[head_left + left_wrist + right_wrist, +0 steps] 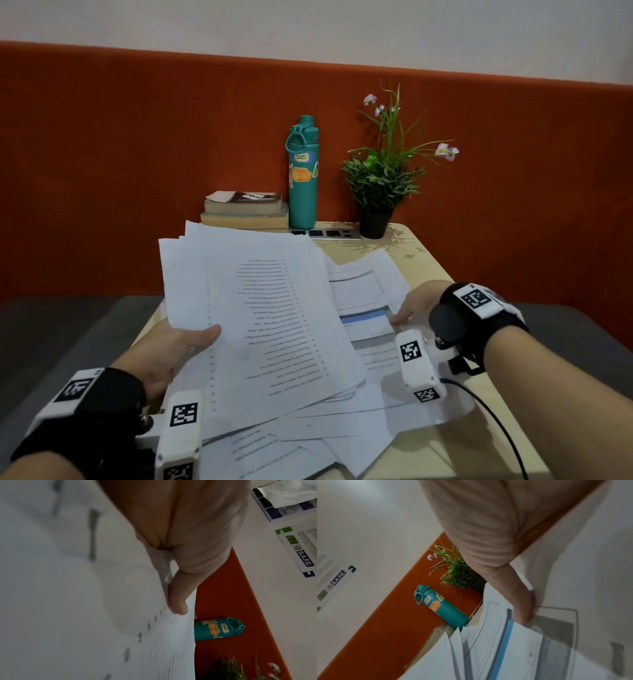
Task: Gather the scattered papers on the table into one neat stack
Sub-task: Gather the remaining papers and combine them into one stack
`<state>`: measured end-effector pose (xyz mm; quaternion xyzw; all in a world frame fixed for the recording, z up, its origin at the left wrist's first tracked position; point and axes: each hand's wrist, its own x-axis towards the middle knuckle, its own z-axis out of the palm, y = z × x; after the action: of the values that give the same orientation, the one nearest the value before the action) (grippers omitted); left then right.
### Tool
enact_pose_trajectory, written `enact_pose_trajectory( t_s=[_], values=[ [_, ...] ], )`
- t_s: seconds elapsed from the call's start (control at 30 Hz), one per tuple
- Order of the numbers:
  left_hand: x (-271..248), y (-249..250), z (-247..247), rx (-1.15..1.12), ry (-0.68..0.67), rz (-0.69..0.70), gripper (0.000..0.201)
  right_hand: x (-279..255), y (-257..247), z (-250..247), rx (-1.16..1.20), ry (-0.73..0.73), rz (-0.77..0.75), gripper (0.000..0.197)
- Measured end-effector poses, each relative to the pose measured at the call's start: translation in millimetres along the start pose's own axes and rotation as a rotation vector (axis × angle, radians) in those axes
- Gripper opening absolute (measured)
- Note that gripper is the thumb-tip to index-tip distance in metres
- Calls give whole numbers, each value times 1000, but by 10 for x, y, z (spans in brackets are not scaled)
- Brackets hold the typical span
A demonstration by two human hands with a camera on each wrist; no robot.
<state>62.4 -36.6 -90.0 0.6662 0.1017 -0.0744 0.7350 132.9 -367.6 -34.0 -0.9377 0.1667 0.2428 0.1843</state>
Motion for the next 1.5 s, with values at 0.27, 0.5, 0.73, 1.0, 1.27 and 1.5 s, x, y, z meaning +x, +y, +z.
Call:
enact_pose_trajectory(
  t_s=[0.27,0.5,0.73,1.0,1.27,1.5],
  values=[
    [21,64,12,-3,38,-7,44,-50,30,-233,-19,230,-78,47],
    [16,177,183,56,54,50,43,-212,-50,-460,145,424,-152,27],
    [2,148,101,16,52,8,44,-302,31,-470,153,384,-135,33],
    [-10,-34,56,10,68,-65,35,-88,48,-132,0,267,-128,34],
    [28,5,27,-11,74,-55,41,-282,105,-692,274,587,-183,35],
    [43,58,149,45,94,-45,40,-548,116,-1107,472,710,-282,38]
  ],
)
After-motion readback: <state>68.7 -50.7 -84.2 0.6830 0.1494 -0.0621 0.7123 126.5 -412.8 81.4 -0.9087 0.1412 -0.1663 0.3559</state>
